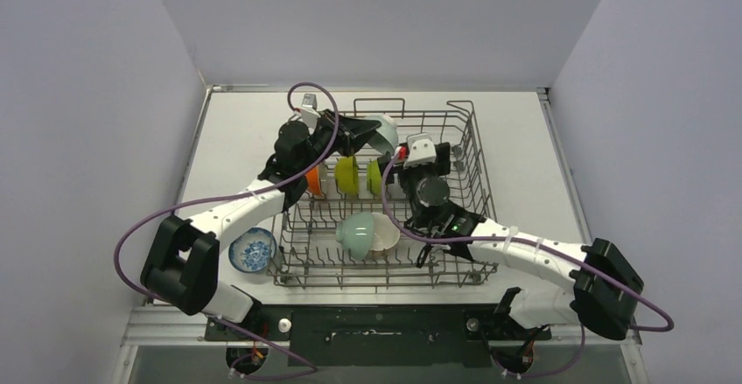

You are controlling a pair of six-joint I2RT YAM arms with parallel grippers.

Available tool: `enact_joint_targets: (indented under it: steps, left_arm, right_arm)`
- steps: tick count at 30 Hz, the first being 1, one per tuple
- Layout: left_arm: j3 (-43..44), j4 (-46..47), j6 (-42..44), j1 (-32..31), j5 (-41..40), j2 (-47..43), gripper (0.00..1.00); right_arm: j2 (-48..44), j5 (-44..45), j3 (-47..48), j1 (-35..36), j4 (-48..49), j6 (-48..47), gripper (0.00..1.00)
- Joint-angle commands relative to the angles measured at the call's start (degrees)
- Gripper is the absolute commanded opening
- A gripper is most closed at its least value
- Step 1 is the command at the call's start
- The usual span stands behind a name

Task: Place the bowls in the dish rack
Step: Turn the bowl upside down on the dish rack.

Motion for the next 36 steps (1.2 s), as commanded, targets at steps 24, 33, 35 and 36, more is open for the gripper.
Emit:
enact_joint_targets:
  steps: [24, 33, 35, 36]
  left_arm:
    - [27.51, 4.98, 16.22, -6.73, 19.74, 22.22, 0.0]
    - [37.09, 12.61, 11.79, -10.17, 24.57, 34.69, 0.0]
    - [38.46, 12.73, 11.95, -10.64, 25.13, 36.64, 0.0]
    - [38.98, 12.46, 11.98, -10.71, 25.29, 37.47, 0.0]
  right_arm:
    - [-23.94, -57.84, 4.86, -32.89, -19.04, 29.87, 0.9]
    - [-25.96, -58.18, 5.2, -33.55, -20.94, 29.67, 0.9]
    - [-26.09, -58.26, 5.38, -33.69, -21.24, 29.42, 0.9]
    - [-26.14, -58.26, 5.48, -33.72, -21.42, 29.27, 0.9]
